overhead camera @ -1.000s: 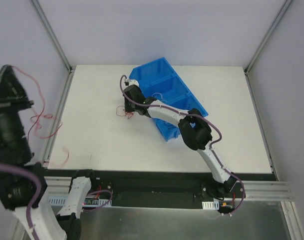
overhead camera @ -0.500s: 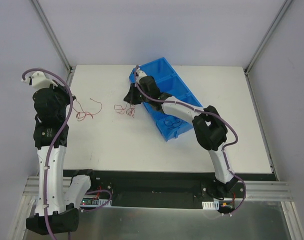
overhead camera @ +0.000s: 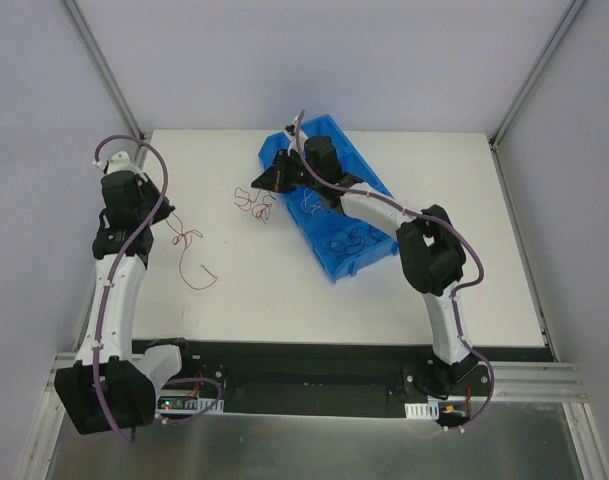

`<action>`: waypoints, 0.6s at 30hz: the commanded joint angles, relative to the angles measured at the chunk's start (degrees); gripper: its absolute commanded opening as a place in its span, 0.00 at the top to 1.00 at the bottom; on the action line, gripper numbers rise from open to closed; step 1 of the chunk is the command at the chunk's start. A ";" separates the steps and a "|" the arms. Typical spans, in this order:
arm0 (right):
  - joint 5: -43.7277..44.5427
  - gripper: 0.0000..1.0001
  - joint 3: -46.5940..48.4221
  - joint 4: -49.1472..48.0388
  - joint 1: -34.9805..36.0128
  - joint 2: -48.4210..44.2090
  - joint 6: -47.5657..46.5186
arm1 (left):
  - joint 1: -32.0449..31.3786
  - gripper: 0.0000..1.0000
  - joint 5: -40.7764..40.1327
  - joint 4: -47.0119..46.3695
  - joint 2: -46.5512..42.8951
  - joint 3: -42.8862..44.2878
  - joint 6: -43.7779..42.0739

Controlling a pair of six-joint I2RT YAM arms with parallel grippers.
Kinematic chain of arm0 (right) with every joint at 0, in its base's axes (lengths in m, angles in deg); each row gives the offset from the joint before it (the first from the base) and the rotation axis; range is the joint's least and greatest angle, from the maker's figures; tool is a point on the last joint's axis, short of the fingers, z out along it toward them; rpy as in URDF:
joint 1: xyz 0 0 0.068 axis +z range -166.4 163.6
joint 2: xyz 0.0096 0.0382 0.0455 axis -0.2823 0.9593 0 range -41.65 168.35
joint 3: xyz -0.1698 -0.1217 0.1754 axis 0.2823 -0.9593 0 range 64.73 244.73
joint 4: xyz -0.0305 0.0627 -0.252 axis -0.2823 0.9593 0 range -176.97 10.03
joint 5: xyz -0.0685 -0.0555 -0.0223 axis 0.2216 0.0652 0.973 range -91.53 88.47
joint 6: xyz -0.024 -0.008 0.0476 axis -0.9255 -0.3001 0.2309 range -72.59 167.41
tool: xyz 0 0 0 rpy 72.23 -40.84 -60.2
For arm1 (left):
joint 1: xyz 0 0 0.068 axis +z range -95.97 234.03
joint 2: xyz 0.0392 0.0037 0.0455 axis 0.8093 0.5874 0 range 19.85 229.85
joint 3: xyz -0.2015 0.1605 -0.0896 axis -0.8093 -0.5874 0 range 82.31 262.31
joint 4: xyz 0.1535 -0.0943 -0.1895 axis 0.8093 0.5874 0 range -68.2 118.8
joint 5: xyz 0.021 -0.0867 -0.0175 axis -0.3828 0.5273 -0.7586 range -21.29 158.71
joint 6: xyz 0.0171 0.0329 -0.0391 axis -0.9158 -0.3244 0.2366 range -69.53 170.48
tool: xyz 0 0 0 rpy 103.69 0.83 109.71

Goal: Untangle the cables

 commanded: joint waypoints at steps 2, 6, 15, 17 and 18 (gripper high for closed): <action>-5.04 1.00 -0.20 -4.39 -0.14 -4.50 2.10 | 0.65 1.00 12.33 -2.65 2.29 0.03 2.73; -5.04 1.00 -0.20 -4.30 -0.40 -4.85 1.76 | 1.61 1.00 13.99 -2.12 3.79 0.56 3.25; 2.68 1.00 2.17 1.49 -0.58 -6.00 -6.06 | 3.81 1.00 23.58 -1.95 7.75 1.61 6.68; 4.27 1.00 5.06 3.95 -0.75 -4.95 -8.17 | 3.81 1.00 24.80 -1.95 8.62 1.70 7.03; 4.97 1.00 6.99 5.18 -0.93 -3.90 -8.79 | 3.73 1.00 25.59 -1.95 9.06 1.79 7.30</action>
